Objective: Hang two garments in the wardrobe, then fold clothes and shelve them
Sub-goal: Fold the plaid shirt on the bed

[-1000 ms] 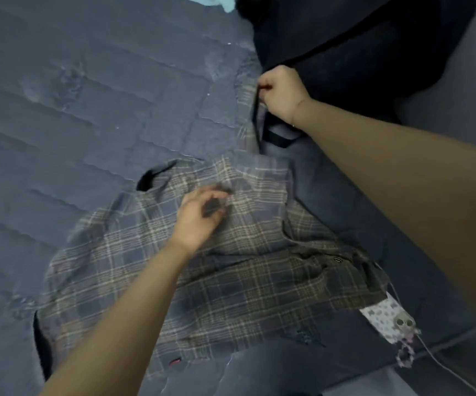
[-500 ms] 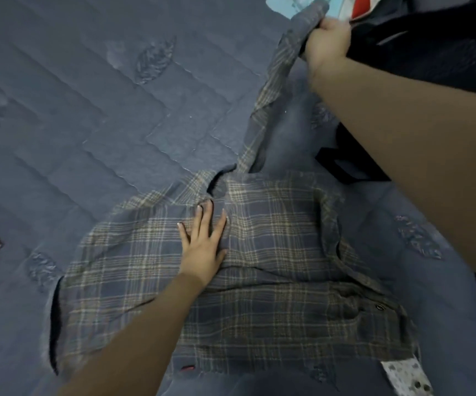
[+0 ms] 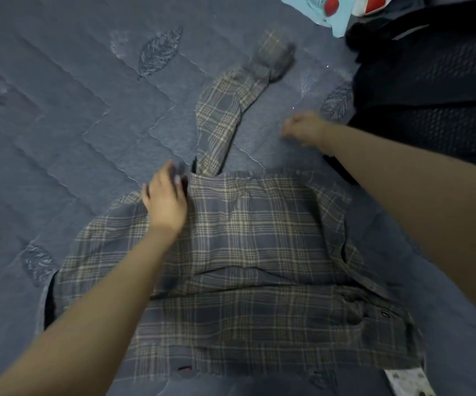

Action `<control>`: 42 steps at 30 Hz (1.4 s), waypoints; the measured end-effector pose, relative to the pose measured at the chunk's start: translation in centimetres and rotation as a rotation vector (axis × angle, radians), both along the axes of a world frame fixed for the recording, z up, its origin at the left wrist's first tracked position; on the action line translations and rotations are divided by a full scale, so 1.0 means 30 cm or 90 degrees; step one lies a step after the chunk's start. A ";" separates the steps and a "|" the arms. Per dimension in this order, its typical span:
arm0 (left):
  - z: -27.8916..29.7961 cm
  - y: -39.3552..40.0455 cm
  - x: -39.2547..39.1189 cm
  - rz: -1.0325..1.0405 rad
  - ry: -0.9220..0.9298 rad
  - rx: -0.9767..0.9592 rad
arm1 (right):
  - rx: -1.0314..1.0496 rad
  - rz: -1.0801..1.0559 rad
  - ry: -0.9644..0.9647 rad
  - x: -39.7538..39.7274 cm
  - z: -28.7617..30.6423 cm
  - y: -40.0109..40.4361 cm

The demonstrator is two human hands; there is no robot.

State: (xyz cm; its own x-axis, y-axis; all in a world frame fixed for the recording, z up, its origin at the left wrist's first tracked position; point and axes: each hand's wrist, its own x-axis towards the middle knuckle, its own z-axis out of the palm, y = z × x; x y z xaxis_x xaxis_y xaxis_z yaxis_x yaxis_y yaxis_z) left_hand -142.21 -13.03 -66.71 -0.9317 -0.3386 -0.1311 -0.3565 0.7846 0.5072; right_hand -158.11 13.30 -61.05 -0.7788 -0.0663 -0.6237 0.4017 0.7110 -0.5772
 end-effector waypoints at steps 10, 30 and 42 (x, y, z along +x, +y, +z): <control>-0.007 -0.184 -0.119 -0.035 -0.232 0.131 | 0.357 0.289 -0.001 0.285 -0.106 0.273; 0.055 0.222 -0.080 -0.522 -0.162 -0.166 | 0.632 0.470 0.113 0.342 0.108 0.524; 0.191 0.155 0.022 -0.509 0.037 -0.111 | 0.352 0.329 0.464 0.594 0.066 0.636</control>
State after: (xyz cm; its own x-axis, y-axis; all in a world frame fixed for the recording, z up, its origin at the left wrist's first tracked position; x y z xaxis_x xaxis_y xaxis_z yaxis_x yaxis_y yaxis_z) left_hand -141.55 -8.39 -60.98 -0.9037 0.4202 -0.0821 0.3676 0.8598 0.3543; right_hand -140.29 32.37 -59.06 -0.9363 -0.3460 -0.0605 -0.3392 0.9354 -0.1000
